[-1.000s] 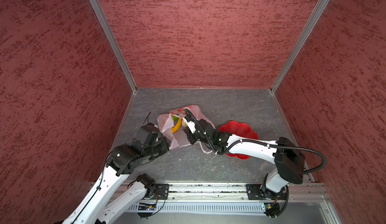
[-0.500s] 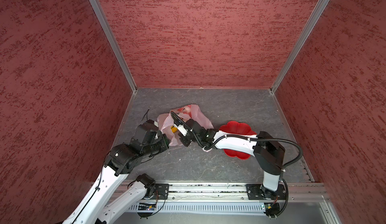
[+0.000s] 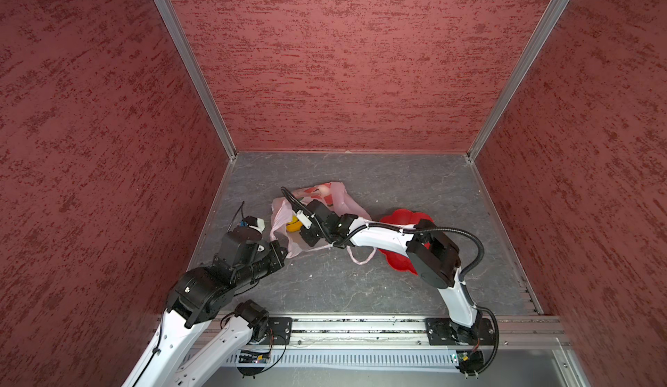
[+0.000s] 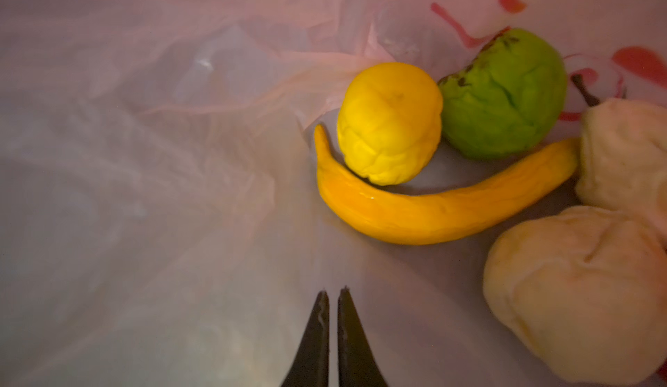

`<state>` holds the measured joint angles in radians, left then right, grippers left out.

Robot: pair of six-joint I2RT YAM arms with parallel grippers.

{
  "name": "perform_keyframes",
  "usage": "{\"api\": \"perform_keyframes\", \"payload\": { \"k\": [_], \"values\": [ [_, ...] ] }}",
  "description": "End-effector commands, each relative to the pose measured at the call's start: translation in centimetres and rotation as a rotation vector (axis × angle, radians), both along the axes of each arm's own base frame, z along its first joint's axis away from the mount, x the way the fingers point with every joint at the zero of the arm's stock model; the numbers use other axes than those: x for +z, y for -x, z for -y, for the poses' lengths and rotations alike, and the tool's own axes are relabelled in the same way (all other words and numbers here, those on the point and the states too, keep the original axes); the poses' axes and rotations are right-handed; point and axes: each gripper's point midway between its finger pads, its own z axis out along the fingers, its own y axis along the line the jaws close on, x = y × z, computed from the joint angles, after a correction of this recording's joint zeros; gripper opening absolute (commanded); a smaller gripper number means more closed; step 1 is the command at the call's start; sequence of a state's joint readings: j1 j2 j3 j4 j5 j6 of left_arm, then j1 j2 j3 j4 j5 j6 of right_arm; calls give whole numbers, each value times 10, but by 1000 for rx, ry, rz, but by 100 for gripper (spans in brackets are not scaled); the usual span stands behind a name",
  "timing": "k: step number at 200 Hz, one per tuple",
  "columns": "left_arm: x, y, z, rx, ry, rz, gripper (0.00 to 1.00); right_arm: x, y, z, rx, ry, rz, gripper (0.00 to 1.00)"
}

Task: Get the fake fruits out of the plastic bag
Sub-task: 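Push the right gripper down into the bag toward the fruits, then close the right gripper on the cream-coloured bun inside the bag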

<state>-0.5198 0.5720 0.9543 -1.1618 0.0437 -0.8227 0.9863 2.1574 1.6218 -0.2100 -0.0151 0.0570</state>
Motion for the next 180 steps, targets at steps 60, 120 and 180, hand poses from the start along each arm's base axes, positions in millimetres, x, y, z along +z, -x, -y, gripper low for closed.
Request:
{"api": "perform_keyframes", "payload": {
  "k": [60, 120, 180],
  "values": [
    [-41, 17, -5, 18, 15, -82, 3, 16, -71, 22, -249, 25, 94, 30],
    [-36, 8, 5, -26, 22, -47, 3, 13, -90, 33, -344, 51, 104, 58],
    [-29, -4, 16, -61, 41, -9, 3, 4, -99, 45, -404, 47, 70, 74]
  ]
}}
